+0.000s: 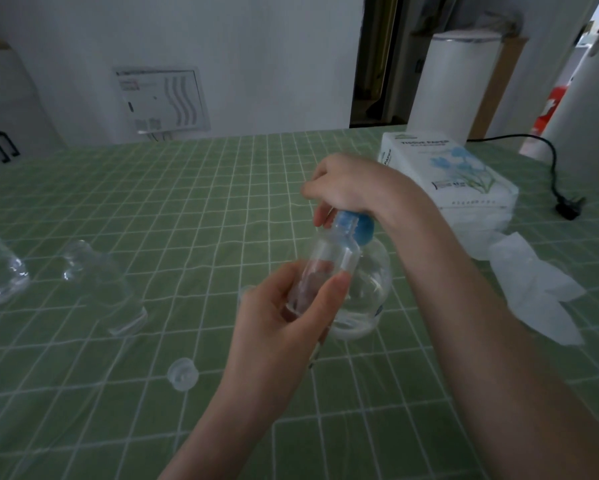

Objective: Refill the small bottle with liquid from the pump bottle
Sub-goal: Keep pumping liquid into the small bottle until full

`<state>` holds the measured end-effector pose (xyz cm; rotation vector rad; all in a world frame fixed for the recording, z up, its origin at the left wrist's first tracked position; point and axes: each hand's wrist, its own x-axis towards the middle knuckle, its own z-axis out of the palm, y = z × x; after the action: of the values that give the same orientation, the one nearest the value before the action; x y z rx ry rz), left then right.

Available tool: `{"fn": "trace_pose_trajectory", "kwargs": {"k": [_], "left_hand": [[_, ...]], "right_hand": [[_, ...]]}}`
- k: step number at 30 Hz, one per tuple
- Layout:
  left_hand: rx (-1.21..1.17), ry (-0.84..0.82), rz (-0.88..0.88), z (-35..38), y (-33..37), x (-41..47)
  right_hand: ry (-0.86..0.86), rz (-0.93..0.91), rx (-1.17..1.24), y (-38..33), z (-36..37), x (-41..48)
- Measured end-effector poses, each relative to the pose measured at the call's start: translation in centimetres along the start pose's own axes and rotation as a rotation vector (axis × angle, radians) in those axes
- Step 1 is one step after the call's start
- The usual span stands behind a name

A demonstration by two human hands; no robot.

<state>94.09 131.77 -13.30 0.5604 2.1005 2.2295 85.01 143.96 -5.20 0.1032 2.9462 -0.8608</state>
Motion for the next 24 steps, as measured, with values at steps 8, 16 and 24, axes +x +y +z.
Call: {"fn": "trace_pose_trajectory", "kwargs": {"k": [8, 16, 24], "left_hand": [[0.003, 0.001, 0.013, 0.00, 0.06, 0.02], [0.009, 0.008, 0.024, -0.01, 0.12, 0.17], [-0.028, -0.004, -0.014, -0.14, -0.12, 0.01]], "right_hand": [[0.059, -0.008, 0.006, -0.27, -0.26, -0.17], [0.047, -0.011, -0.002, -0.62, -0.51, 0.10], [0.025, 0.024, 0.025, -0.07, 0.22, -0.16]]}}
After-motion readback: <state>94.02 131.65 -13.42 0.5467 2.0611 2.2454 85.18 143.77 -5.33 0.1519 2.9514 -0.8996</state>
